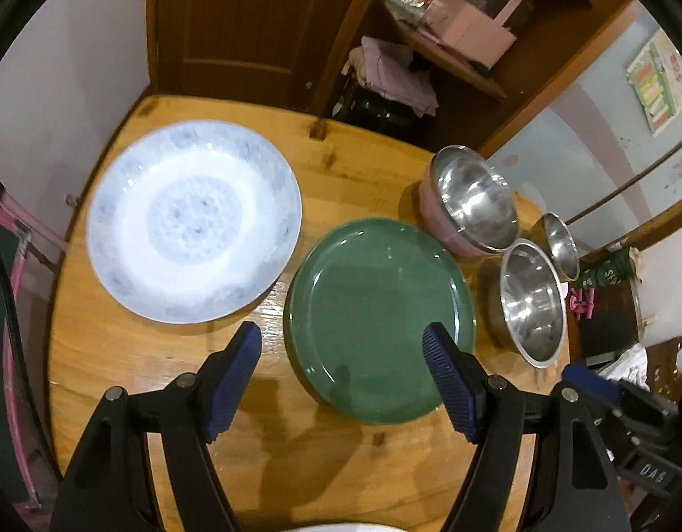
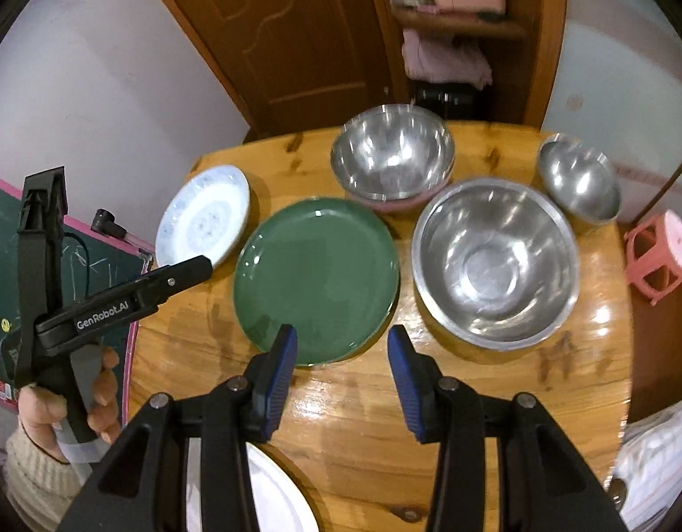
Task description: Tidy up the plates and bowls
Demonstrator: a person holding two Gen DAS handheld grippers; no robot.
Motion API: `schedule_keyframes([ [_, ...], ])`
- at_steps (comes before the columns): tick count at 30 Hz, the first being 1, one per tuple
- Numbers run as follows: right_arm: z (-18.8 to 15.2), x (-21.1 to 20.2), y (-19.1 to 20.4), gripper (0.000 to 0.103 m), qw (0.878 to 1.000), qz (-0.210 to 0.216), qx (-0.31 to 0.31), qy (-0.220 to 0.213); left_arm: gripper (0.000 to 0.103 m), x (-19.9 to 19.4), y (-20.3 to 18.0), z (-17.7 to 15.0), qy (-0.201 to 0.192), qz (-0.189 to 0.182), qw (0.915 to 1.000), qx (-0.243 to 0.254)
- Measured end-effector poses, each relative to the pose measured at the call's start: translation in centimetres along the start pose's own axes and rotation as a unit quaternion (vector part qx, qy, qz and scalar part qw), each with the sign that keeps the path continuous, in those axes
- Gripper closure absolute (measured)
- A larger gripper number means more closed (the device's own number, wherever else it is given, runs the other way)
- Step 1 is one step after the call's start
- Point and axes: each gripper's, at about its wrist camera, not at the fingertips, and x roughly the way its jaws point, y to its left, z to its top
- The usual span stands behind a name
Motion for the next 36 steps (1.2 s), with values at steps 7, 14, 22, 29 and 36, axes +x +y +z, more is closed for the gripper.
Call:
schedule_keyframes([
  [7,-0.4,4.8,-1.9,0.060,0.998,0.025,0.047,0.046,0.032,3.4,1.1,0.2,0.016,0.000,0.9996,-0.024],
  [14,-0.5,7.7,-3.8,0.061,0.994,0.032,0.089,0.060,0.038,5.1,1.4,0.4,0.022,-0.003,0.9994,-0.028],
  [22,0.0,9.8,-4.5,0.074,0.992,0.037,0.104,0.065,0.046,6.7,1.2,0.8,0.032,-0.007,0.9992,-0.022],
  [29,0.4,10.4,-5.1,0.082,0.991,0.037,0.109,0.061,0.057,7.6,1.5,1.0,0.037,-0.007,0.9990,-0.023],
  [36,0.8,10.9,-5.0,0.091,0.993,0.035,0.101,0.059,0.071,8.3,1.9,1.1,0.045,-0.004,0.9986,-0.028],
])
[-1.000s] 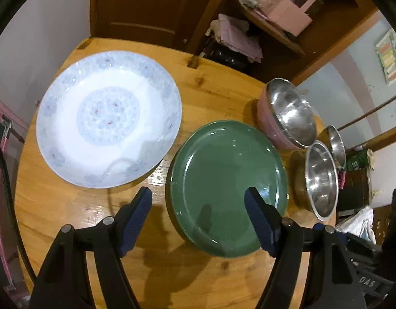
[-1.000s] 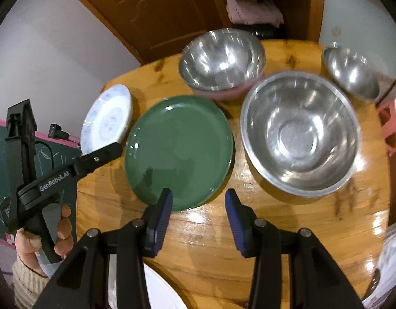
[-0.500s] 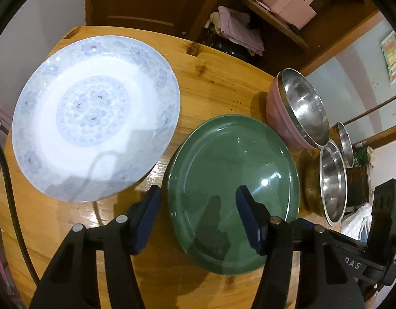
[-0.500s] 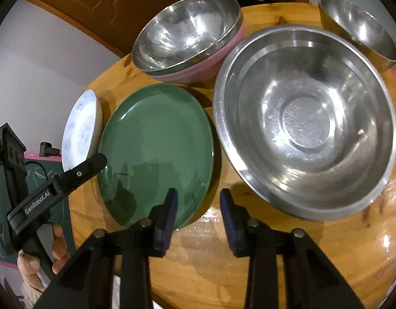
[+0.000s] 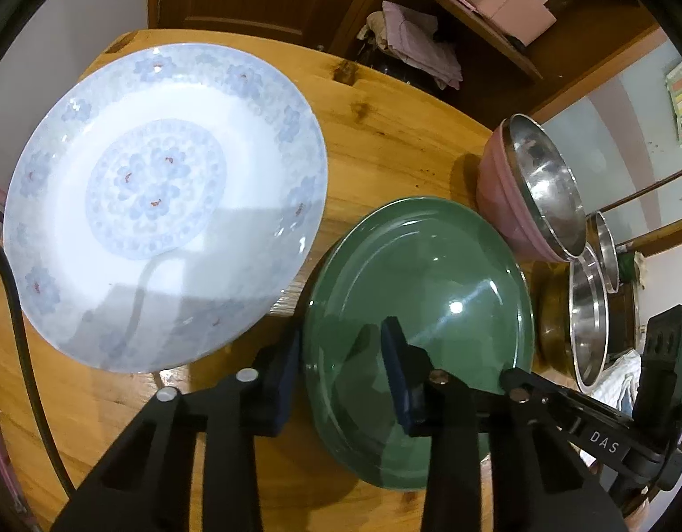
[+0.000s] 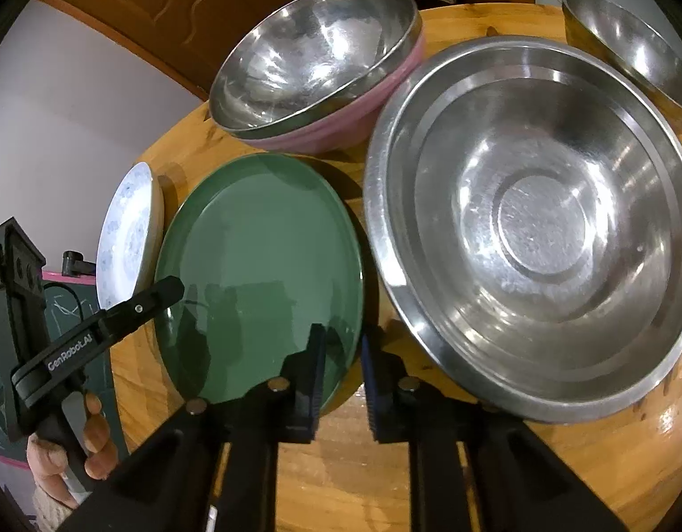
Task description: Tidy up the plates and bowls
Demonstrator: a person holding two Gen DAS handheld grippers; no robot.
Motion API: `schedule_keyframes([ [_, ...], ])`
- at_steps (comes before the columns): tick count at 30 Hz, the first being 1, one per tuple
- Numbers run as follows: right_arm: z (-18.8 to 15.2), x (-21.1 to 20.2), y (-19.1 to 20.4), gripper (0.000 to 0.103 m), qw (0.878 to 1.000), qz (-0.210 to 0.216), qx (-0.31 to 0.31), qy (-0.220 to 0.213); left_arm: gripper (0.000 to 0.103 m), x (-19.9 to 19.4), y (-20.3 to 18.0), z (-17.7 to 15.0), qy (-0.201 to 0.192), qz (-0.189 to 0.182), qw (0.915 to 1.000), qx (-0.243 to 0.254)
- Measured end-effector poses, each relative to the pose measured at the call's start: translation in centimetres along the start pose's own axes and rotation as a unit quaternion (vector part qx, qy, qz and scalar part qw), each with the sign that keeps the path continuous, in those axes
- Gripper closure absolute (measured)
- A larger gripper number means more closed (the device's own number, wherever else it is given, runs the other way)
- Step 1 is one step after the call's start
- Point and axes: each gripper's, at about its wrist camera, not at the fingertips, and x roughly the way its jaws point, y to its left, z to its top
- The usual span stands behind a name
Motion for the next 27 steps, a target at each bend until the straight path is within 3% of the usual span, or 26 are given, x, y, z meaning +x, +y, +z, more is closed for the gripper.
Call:
schedule_keyframes([
  [5,-0.1,0.5,0.5,0.092,1.000,-0.004,-0.005,-0.005,0.092,0.0,0.6,0.1,-0.002,0.012,0.9999,0.000],
  [27,-4.3,-1.6,2.1,0.093,0.999,-0.006,-0.037,-0.015,0.096,-4.3,2.1,-5.6,0.024,-0.007,0.9997,0.008],
])
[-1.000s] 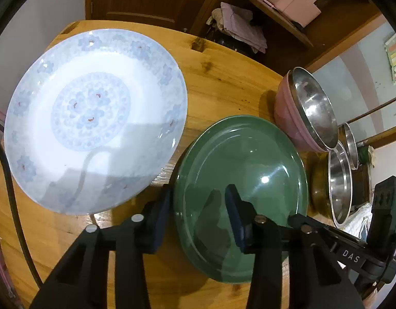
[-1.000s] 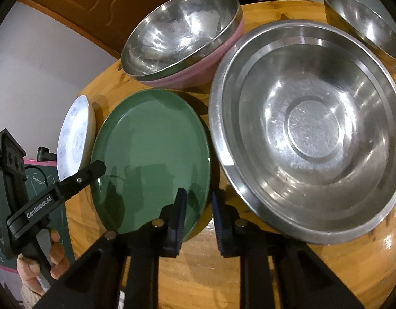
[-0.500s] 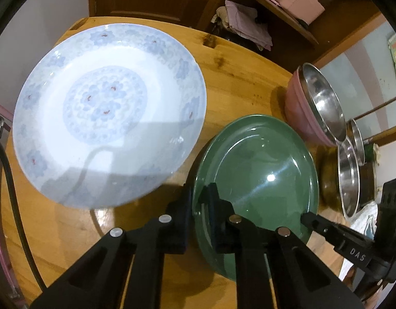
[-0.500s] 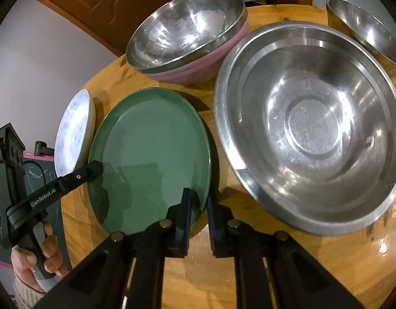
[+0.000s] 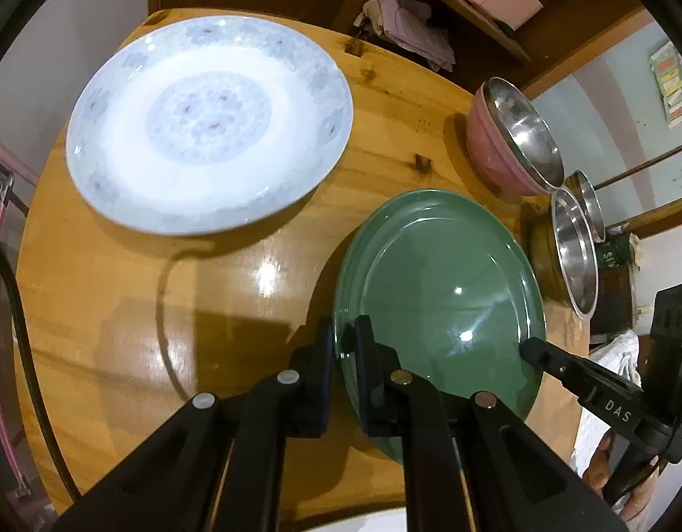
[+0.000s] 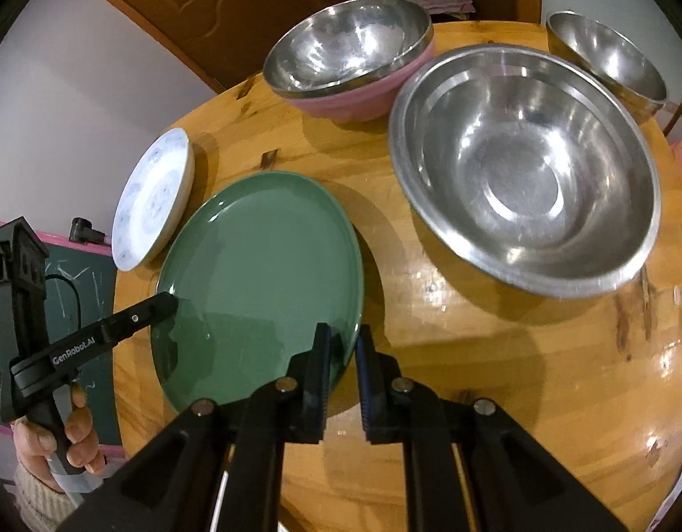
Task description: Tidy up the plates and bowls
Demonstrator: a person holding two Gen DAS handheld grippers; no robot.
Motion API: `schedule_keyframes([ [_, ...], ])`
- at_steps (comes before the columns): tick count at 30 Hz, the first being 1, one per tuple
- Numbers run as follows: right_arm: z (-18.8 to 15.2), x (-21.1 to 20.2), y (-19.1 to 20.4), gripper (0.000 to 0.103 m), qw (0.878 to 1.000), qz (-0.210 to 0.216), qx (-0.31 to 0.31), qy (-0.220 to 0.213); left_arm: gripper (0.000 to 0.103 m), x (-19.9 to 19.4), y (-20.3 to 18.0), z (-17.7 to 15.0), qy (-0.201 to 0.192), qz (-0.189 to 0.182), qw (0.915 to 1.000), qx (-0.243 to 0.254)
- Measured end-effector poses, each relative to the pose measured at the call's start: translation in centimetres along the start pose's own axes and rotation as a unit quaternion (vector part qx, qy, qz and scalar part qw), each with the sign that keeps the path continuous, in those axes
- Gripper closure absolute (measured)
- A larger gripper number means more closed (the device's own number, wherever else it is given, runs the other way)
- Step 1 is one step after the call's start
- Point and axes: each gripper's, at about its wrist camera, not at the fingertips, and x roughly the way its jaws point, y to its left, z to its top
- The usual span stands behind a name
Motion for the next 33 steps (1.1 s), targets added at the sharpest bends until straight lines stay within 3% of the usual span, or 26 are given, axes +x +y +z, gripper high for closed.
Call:
schedule_keyframes([
  [9,-2.4,-2.8,1.9,0.093,0.999,0.013,-0.024,-0.020,0.096,-4.7,0.1,-2.8,-0.026,-0.008,0.9996,0.003],
  [20,-9.7,-9.0,6.9,0.093,0.995,0.035,-0.081,-0.056,0.095,-14.4,1.1,-11.8,-0.083,0.018,0.9962,0.017],
  [29,-17.3,-7.5,7.6,0.093,0.993,0.035,-0.109,-0.020,0.095,-13.7,3.7,-20.1,-0.075,0.044,0.9962,-0.006],
  [33,-19.5,-5.7,6.8,0.093,0.994,0.034,-0.106,0.000,0.095,-12.1,4.3,-22.0,-0.064,0.057,0.9963,-0.005],
])
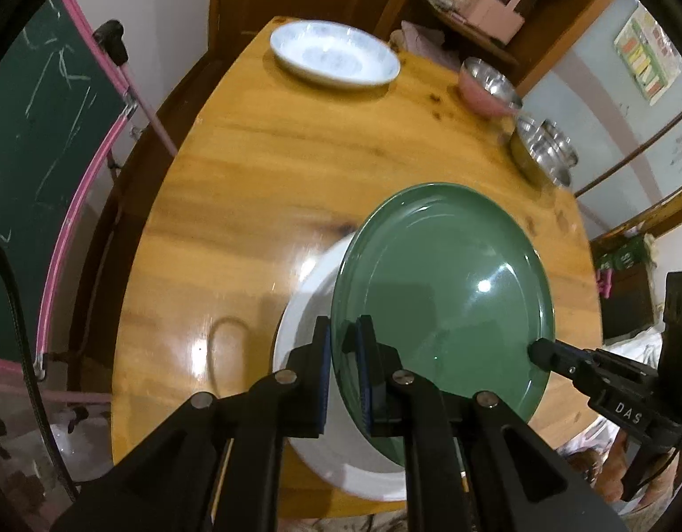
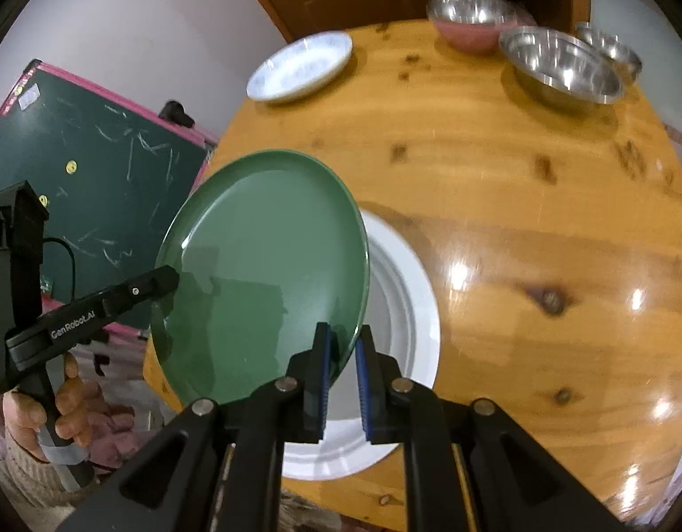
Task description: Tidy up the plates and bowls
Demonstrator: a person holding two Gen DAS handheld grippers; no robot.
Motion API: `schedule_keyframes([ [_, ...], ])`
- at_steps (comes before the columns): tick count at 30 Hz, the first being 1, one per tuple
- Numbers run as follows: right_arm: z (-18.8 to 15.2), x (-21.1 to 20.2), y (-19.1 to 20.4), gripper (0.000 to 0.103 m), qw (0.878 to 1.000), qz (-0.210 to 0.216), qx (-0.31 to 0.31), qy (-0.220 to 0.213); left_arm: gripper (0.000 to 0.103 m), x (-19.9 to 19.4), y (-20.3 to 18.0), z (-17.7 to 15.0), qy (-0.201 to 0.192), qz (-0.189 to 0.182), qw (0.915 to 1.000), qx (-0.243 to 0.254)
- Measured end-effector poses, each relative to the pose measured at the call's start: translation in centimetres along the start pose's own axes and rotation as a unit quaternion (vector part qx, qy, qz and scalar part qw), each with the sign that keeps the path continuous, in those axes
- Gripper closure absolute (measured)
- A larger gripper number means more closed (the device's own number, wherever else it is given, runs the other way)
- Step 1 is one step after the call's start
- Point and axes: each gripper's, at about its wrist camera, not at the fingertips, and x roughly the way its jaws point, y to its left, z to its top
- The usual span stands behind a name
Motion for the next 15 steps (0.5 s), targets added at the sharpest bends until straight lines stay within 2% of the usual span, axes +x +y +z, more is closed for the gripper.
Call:
schedule_keyframes([
  [6,-2.1,2.0,-0.5,0.093,1.000,0.000,0.013,0.022,0.095,2.5,0.9,-1.7,0.022,0.004,0.9997,-0.006],
  [15,-3.1,3.2,-1.4,0.093,0.999,-0.002,0.031,0.037,0.094,4.4,1.2,-2.9,0.030,0.003,0.9995,-0.007],
])
